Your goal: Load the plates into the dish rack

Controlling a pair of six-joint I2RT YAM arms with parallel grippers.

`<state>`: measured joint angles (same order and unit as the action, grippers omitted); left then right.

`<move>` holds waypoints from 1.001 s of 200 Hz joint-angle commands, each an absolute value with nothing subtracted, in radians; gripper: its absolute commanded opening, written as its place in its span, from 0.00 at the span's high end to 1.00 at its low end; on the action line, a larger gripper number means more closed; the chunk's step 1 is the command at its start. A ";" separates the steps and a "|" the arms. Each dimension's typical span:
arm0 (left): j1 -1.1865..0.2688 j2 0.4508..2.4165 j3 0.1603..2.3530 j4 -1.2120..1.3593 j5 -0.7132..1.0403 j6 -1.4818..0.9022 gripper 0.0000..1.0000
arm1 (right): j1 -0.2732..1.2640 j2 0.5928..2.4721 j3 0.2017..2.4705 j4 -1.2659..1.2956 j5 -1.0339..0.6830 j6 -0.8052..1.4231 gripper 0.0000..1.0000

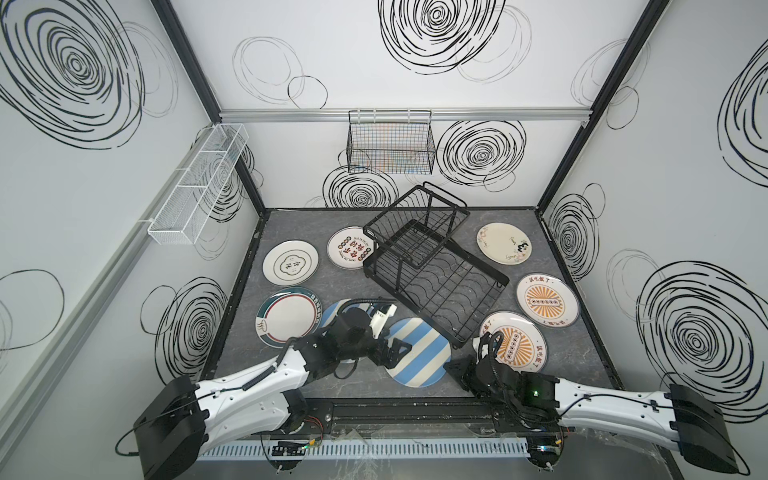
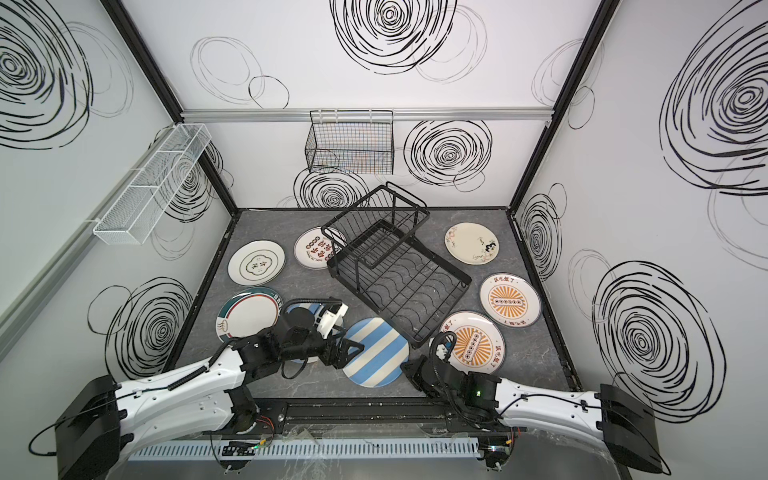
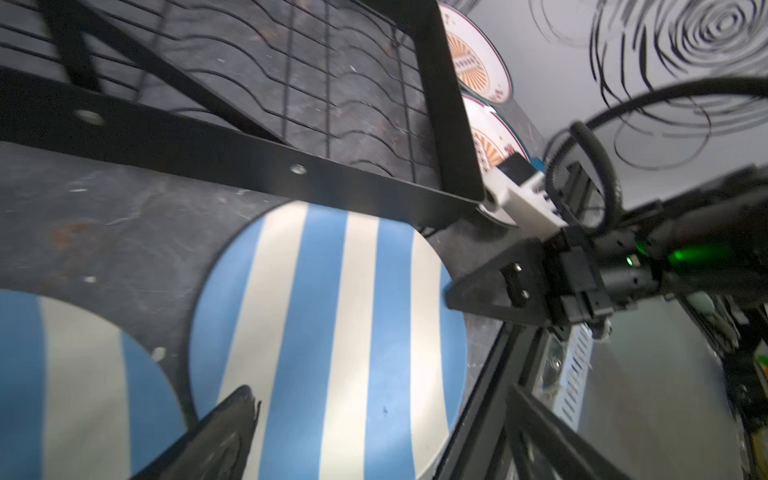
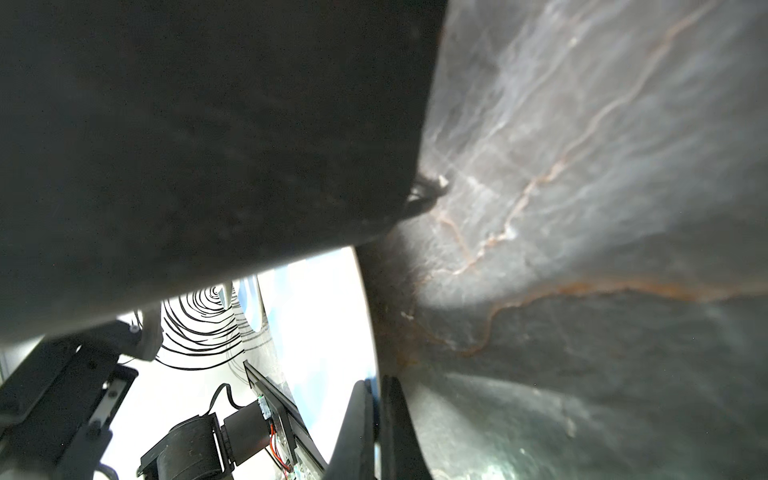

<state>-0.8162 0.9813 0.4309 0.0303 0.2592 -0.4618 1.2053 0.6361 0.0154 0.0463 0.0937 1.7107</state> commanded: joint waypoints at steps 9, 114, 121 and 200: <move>-0.741 0.961 0.414 -0.011 0.250 -0.496 0.04 | 1.212 0.624 0.077 -0.012 0.108 1.680 1.00; -0.603 0.908 0.523 -0.156 0.281 -0.473 0.04 | 1.210 0.688 0.233 -0.032 0.075 1.553 1.00; -0.591 0.902 0.534 -0.173 0.286 -0.467 0.04 | 1.209 0.699 0.244 -0.027 0.076 1.535 1.00; -0.426 0.868 0.635 -0.297 0.354 -0.355 0.04 | 1.078 0.813 0.456 -0.103 0.013 1.280 1.00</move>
